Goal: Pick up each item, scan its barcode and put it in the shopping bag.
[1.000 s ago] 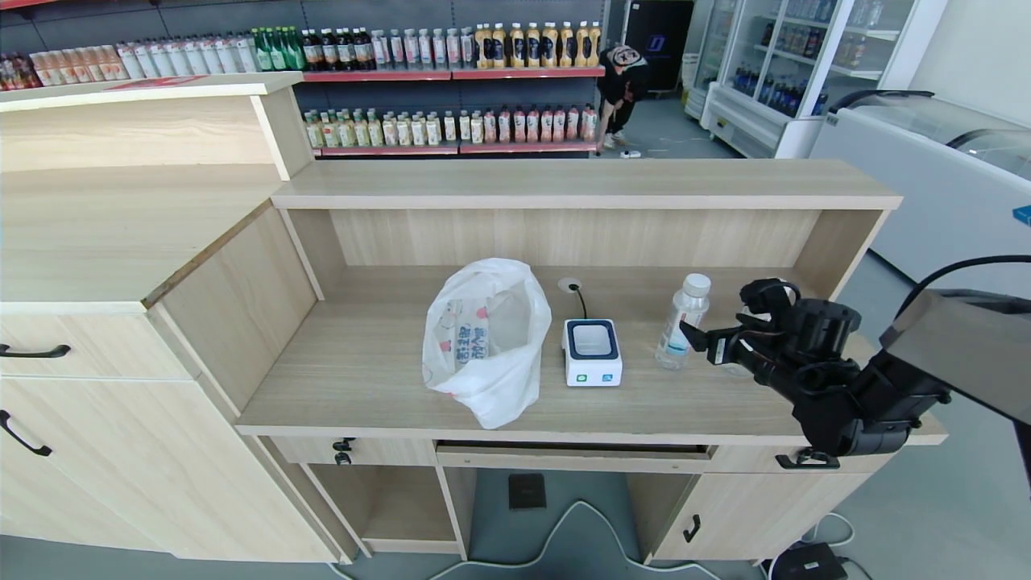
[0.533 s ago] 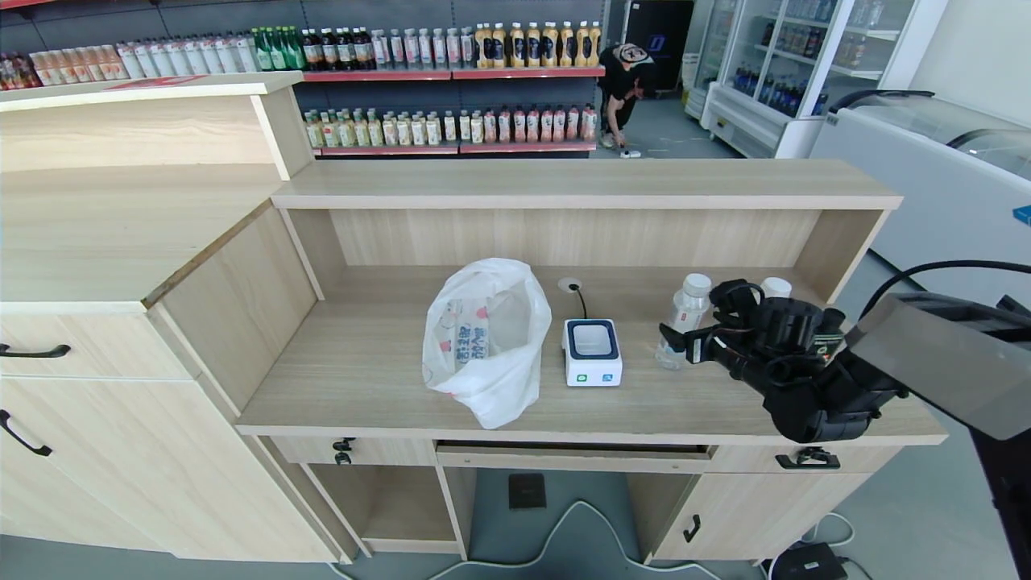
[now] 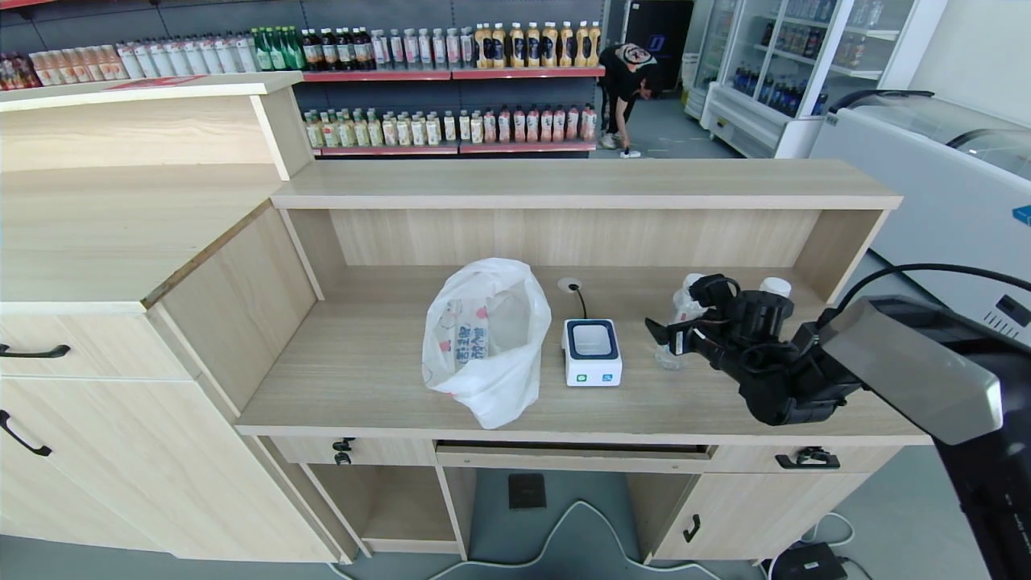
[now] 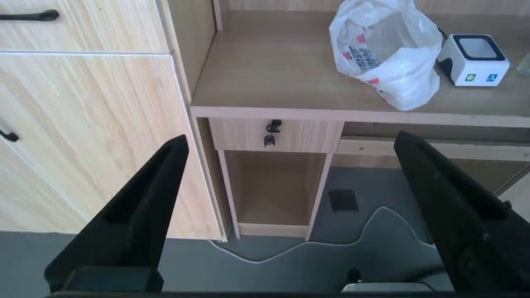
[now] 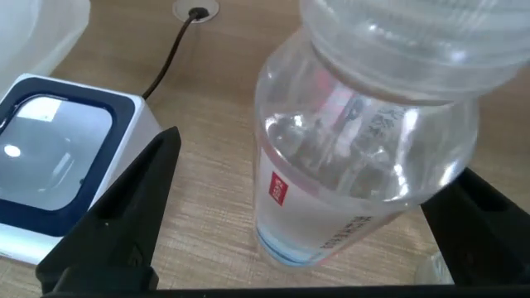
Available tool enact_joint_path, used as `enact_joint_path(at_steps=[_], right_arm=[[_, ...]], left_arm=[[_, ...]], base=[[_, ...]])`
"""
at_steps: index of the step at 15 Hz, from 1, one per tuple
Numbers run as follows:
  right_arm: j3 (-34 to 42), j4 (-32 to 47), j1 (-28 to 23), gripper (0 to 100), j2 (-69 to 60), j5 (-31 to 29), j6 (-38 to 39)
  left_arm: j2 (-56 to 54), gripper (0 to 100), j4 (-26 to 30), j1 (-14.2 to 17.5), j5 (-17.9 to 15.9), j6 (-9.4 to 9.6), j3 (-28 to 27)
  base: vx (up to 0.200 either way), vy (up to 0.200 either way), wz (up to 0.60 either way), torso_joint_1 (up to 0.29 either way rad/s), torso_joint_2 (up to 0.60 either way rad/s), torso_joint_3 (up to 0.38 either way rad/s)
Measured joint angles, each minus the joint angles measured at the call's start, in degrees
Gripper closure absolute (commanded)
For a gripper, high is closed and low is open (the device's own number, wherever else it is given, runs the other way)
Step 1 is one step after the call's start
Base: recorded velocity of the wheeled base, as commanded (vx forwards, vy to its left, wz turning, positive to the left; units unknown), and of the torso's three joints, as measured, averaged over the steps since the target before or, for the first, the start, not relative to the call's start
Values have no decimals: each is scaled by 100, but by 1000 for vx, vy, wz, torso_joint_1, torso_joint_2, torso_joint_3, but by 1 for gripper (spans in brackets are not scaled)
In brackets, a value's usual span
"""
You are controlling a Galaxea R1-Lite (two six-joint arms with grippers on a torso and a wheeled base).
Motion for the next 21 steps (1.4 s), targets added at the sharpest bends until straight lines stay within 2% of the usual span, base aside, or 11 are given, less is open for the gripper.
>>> enact_joint_path(at_steps=[7, 15, 16, 21], right_arm=[[-393, 257, 5, 0, 306, 9, 9], [-1274, 851, 91, 0, 584, 79, 20], [-1329, 878, 107, 100, 603, 121, 20], [-1486, 1141, 89, 100, 611, 132, 30]], left_arm=[[0, 0, 0, 0, 0, -2, 0], [0, 0, 0, 0, 0, 0, 0], [0, 0, 0, 0, 0, 2, 0], [0, 0, 0, 0, 0, 2, 0]], base=[[0, 0, 0, 0, 0, 0], [0, 0, 0, 0, 0, 0], [0, 0, 0, 0, 0, 0], [0, 0, 0, 0, 0, 0]])
